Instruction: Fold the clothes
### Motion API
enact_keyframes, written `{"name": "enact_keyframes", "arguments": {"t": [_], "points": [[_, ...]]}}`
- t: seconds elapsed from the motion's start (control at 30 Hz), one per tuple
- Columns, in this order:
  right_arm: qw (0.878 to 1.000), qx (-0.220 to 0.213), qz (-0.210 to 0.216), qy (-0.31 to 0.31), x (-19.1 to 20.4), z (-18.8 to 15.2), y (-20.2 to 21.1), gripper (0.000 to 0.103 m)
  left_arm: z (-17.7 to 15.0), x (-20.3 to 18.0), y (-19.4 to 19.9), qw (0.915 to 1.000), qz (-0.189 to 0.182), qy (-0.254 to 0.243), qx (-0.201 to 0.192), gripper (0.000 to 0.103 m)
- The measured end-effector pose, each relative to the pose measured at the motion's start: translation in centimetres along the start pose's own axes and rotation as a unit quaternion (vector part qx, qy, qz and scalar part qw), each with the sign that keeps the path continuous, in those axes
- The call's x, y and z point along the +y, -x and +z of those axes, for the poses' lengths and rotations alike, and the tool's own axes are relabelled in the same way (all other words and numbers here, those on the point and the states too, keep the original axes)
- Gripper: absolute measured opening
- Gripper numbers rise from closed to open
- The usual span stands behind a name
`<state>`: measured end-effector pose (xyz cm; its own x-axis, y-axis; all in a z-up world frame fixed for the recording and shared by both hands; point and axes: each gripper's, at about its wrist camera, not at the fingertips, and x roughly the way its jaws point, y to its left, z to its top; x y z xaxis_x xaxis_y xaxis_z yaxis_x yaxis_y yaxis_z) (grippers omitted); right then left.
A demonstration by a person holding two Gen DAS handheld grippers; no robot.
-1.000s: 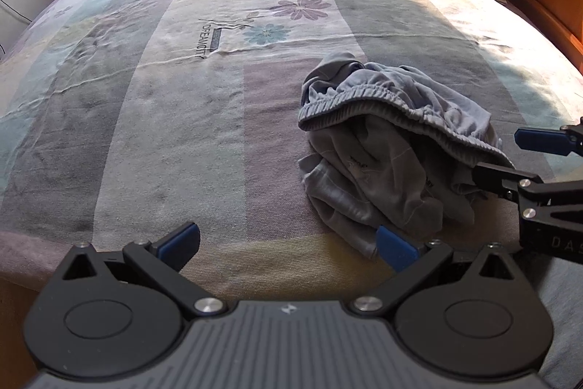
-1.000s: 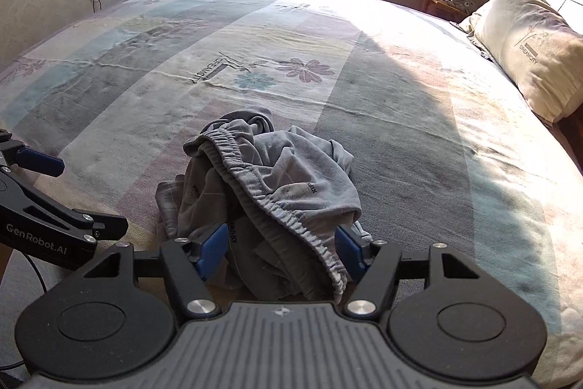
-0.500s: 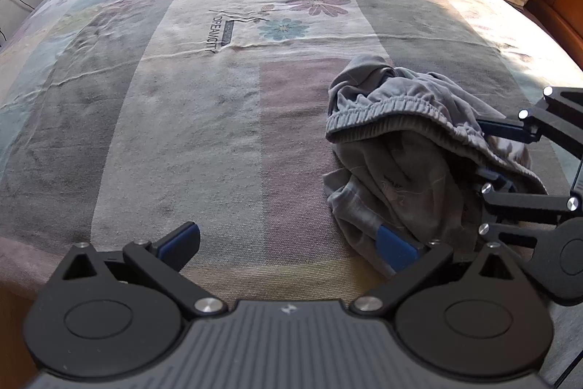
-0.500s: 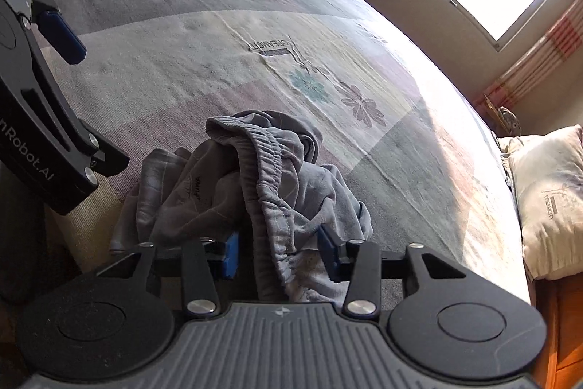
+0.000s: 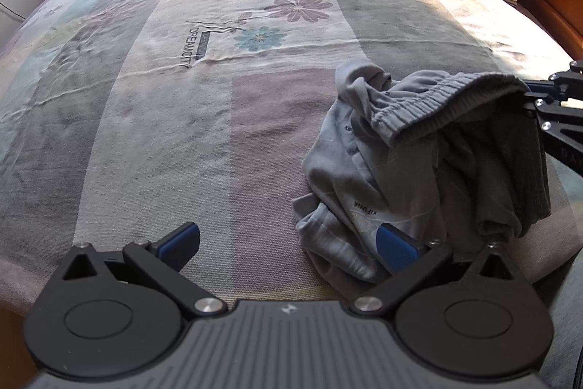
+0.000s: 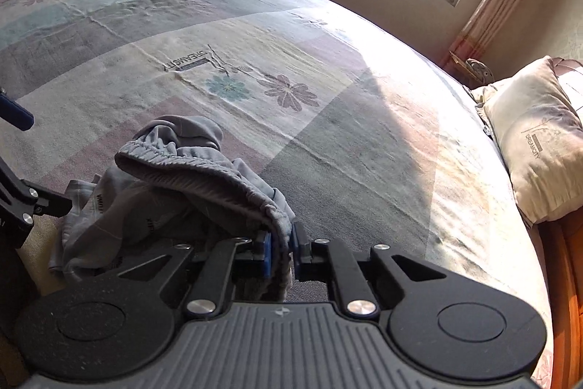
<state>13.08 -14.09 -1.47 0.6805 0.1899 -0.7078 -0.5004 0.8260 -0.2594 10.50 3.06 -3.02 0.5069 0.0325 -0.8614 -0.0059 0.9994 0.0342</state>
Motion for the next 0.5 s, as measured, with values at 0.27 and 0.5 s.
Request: {"name": "enact_keyframes", "arguments": {"t": [0.27, 0.5], "points": [[0.978, 0.015, 0.048, -0.203, -10.9, -2.5, -1.9, 0.013, 1.2, -2.4, -0.4, 0.9997, 0.006, -0.022, 0.000, 0.102], [0.966, 0.031, 0.008, -0.257, -16.5, -5.5, -2.9, 0.013, 2.8, -4.5, -1.2, 0.9993, 0.005, -0.037, -0.003, 0.102]]}}
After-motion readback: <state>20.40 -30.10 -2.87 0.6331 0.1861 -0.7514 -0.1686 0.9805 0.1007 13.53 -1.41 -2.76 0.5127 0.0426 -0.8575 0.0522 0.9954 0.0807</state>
